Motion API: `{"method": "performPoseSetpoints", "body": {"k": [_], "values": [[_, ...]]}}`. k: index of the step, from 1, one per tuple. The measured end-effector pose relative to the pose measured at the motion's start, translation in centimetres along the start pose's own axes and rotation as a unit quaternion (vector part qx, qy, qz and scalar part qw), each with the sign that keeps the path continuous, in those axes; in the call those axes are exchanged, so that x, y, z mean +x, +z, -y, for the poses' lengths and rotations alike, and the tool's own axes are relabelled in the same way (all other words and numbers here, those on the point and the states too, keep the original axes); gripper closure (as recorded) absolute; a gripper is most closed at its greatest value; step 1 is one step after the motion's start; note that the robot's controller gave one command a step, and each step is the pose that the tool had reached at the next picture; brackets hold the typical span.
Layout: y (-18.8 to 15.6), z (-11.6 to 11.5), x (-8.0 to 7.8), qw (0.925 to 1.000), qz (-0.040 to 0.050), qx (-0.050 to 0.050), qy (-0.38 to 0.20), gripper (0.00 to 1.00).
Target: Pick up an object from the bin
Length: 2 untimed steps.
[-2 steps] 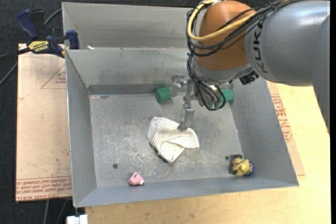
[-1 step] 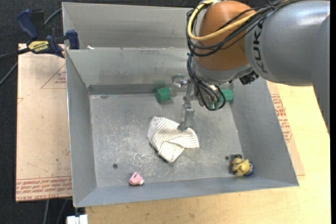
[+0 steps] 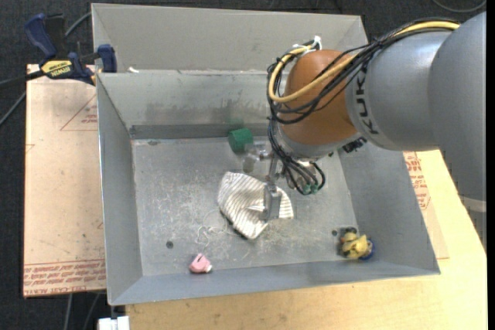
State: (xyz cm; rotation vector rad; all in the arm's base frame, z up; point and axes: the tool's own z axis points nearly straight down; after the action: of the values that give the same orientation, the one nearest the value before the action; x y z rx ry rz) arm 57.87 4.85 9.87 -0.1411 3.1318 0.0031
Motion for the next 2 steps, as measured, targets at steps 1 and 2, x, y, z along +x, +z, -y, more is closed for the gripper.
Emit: {"method": "performPoseSetpoints", "body": {"k": [1, 2], "values": [[2.81, 1.01, 1.08, 0.9998, -0.002, -0.001, -0.02, 1.0], [2.81, 1.0, 1.08, 0.9998, -0.002, -0.001, -0.02, 1.0]]}}
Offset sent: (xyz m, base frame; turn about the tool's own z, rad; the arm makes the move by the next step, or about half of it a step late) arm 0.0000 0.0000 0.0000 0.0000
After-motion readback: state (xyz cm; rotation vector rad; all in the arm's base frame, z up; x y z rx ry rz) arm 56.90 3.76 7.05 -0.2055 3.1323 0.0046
